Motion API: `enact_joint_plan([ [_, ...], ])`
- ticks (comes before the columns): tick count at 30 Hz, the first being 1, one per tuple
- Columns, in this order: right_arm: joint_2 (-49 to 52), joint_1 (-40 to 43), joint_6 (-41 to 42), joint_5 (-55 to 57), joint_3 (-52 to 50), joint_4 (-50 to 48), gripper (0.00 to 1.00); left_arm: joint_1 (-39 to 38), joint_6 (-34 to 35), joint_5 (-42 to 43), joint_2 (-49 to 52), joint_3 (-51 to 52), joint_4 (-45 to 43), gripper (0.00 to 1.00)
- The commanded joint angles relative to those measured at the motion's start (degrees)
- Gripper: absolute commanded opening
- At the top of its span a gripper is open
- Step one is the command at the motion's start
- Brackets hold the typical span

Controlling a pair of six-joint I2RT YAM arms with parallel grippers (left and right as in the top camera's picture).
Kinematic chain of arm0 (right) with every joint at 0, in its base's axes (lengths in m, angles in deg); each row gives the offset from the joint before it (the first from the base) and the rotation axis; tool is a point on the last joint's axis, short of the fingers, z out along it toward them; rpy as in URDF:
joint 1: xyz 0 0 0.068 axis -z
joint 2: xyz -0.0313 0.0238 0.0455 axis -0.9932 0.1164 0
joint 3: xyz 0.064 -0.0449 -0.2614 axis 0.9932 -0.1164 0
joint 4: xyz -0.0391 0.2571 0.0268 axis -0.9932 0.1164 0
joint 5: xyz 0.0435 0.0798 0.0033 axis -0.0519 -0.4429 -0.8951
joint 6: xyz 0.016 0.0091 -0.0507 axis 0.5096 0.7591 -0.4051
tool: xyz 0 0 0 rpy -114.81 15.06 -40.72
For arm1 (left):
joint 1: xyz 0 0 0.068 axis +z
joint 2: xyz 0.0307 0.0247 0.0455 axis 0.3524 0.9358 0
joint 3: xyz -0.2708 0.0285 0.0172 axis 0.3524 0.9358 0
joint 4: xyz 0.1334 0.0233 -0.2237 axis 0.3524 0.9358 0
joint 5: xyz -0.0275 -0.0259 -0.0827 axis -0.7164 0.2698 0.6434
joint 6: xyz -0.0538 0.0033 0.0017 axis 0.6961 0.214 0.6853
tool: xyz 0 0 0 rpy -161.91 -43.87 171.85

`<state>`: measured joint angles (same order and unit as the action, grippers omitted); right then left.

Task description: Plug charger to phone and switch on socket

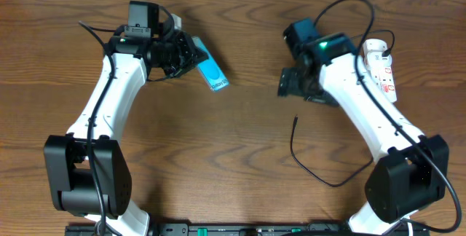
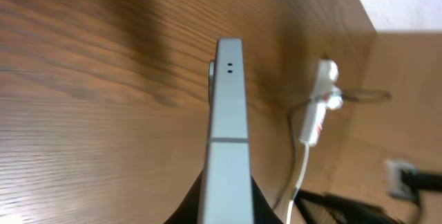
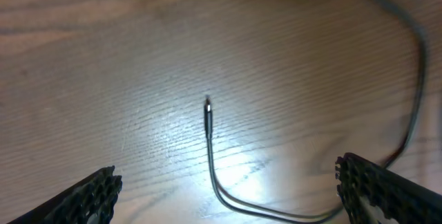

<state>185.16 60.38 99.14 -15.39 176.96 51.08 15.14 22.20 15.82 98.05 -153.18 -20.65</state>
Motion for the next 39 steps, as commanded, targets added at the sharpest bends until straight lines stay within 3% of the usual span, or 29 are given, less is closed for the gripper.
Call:
enact_joint_plan([
  [1,-0.1,-0.8,2.8,0.1,-3.1,-2.2,0.99,0.1,-4.9,11.0,0.5,-0.1,-0.5,0.08],
  [9,-0.2,-1.8,2.6,-3.0,-5.4,-5.7,0.98,0.1,-4.8,26.2,7.2,0.0,-4.2,0.07],
  [20,-0.3,-3.5,2.8,-4.1,-5.4,-6.6,0.98,0.0,-4.2,36.6,16.8,0.0,-8.4,0.08],
  [29,-0.3,-3.8,0.2,-12.8,-5.4,-9.0,0.98,0.1,-3.3,35.4,16.9,0.0,-11.3,0.08],
  [34,-0.3,-4.6,0.7,-12.7,-5.4,-9.5,0.97,0.3,7.4,30.1,16.9,0.0,-12.5,0.07],
  [39,-0.3,-4.9,0.7,-12.6,-5.4,-10.1,0.97,1.1,17.9,30.1,17.0,0.0,-22.3,0.07],
])
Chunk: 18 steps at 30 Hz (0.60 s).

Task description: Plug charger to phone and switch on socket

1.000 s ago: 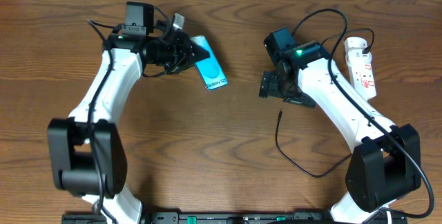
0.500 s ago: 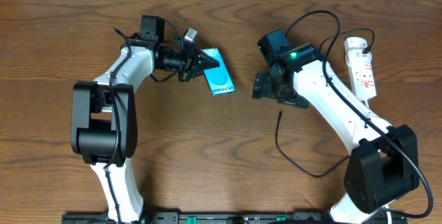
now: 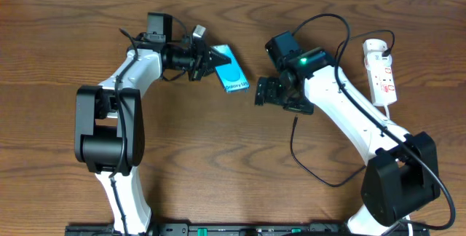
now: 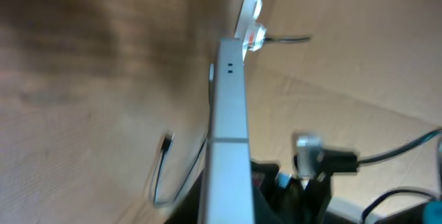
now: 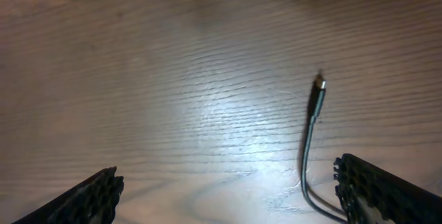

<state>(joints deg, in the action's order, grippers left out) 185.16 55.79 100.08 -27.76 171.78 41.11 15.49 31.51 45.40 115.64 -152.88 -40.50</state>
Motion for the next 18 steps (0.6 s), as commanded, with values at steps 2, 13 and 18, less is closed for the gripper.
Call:
enact_joint_plan([
  [2,-0.3,-0.3,-0.2,0.1,-0.3,-0.1,0.96,1.1,11.6,0.0,-0.6,-0.3,-5.5,0.08],
  [13,-0.3,-0.3,-0.3,2.8,-0.3,0.8,0.96,2.4,12.8,1.0,0.2,2.0,-10.6,0.07],
  [18,-0.3,-0.3,-0.4,2.8,-0.4,0.5,0.97,2.6,12.8,2.8,0.2,6.8,-19.8,0.07],
])
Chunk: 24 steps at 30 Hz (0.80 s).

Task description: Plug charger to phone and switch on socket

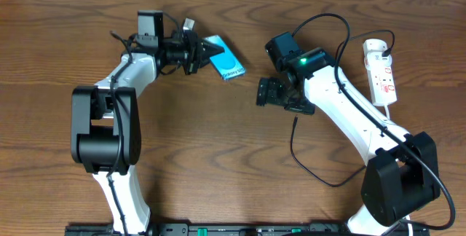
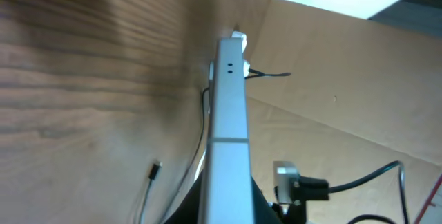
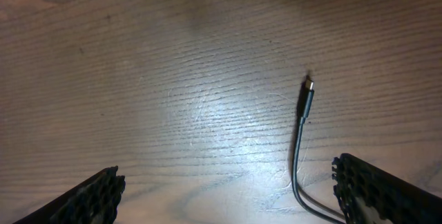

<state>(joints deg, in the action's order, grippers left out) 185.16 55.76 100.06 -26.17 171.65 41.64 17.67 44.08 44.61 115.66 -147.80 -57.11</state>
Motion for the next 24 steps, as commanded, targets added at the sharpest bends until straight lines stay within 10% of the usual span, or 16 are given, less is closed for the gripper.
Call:
enact_joint_plan([
  [1,-0.3,-0.3,-0.7,1.1,-0.3,0.0,0.97,0.5,0.5,4.5,0.2,2.3,-6.3,0.07],
  [24,-0.3,-0.3,-4.1,2.3,-2.1,1.9,0.97,0.5,0.2,10.3,0.2,2.8,-21.5,0.07],
])
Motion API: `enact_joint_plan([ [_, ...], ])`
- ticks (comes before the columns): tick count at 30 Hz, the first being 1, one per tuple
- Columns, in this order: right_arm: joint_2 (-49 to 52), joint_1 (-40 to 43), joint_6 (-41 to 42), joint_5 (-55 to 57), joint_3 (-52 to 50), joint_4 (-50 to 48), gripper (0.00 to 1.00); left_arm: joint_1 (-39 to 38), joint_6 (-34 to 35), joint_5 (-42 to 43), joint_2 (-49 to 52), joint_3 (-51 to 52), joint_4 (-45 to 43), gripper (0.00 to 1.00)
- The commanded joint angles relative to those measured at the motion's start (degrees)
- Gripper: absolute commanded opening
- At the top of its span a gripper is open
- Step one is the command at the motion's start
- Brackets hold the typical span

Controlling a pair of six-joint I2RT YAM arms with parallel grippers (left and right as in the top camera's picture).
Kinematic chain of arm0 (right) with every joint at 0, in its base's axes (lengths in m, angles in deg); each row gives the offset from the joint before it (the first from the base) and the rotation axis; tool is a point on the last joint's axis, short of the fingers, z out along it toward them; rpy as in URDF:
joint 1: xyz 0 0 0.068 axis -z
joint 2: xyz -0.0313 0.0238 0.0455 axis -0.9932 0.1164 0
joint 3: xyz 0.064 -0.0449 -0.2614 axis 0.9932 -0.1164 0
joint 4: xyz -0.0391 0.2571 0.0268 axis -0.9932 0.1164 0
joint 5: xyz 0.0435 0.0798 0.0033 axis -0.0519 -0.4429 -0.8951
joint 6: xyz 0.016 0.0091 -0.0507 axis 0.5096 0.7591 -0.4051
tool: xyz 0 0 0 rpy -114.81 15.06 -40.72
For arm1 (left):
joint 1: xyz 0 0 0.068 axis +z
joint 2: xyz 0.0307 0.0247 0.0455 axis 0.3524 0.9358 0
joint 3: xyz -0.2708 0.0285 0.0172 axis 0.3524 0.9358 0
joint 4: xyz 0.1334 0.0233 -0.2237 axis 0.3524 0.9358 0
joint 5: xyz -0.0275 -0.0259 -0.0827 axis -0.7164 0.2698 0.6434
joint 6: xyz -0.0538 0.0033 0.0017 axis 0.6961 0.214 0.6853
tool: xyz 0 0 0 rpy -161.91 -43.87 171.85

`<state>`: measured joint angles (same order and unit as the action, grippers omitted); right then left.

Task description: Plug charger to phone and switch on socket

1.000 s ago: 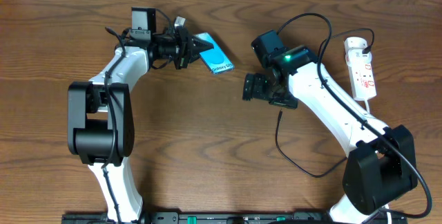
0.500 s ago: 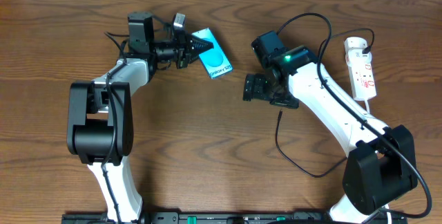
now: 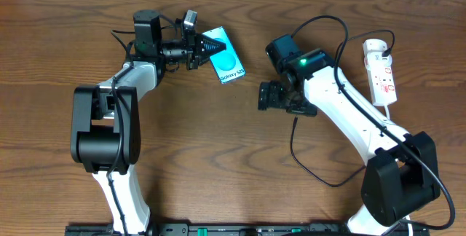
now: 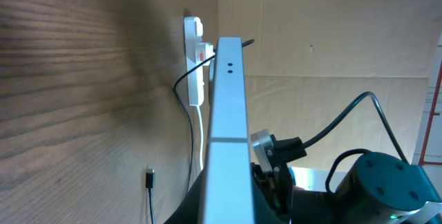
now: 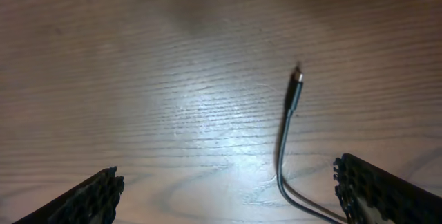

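My left gripper (image 3: 202, 49) is shut on the blue phone (image 3: 224, 57), held off the table at the back; the left wrist view shows the phone edge-on (image 4: 228, 113). The black charger cable (image 3: 306, 162) lies loose on the table, its plug tip (image 5: 295, 80) bare on the wood. My right gripper (image 3: 280, 97) hangs open just above that tip, fingers (image 5: 97, 196) wide apart, nothing between them. The white socket strip (image 3: 381, 71) lies at the right edge, cable running from it.
The brown wooden table (image 3: 218, 163) spans the view. A beige wall or board (image 4: 331, 30) stands behind the far edge. The socket strip also shows in the left wrist view (image 4: 194, 58), with the right arm's body (image 4: 387, 189) below it.
My left wrist has turned, so the phone's blue face shows more to the overhead camera. The right gripper has edged slightly, and the plug tip sits a little more toward the middle of its view.
At first my left gripper held the phone at back left and my right gripper hung open near the socket side, above the cable. Then the left arm stretched the phone toward the centre and the right gripper moved left over the plug tip. Since then the phone has been reoriented.
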<state>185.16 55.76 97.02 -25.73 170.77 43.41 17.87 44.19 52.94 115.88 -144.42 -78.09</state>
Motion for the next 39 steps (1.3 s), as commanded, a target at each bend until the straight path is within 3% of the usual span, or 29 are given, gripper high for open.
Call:
enact_joint_plan([
  [1,-0.3,-0.3,-0.4,2.6,-1.9,0.1,0.97,0.3,0.1,2.0,0.0,-0.6,-0.5,0.08],
  [9,-0.3,-0.3,3.8,5.2,-6.2,-2.0,0.97,0.3,0.1,2.1,0.0,-0.6,-0.5,0.07],
  [18,-0.3,-0.3,12.1,6.7,-15.3,-10.7,0.96,0.3,0.0,2.1,0.0,-0.6,-0.5,0.07],
  [24,-0.3,-0.3,12.9,5.4,-18.2,-14.8,0.95,0.3,0.0,2.1,0.0,-0.6,-0.5,0.08],
  [26,-0.3,-0.3,12.9,5.4,-18.2,-15.3,0.91,0.3,-0.1,2.1,0.0,-0.6,-0.5,0.07],
  [28,-0.3,-0.3,13.6,5.7,-18.2,-15.6,0.75,0.3,-0.1,2.1,0.0,-0.6,-0.5,0.08],
  [30,-0.3,-0.3,14.4,6.6,-18.3,-15.6,0.66,0.3,-0.1,2.1,0.0,-0.6,-0.5,0.08],
  [39,-0.2,-0.3,14.4,9.3,-19.1,-16.9,0.67,0.3,-0.1,2.3,0.0,-0.6,-0.5,0.07],
])
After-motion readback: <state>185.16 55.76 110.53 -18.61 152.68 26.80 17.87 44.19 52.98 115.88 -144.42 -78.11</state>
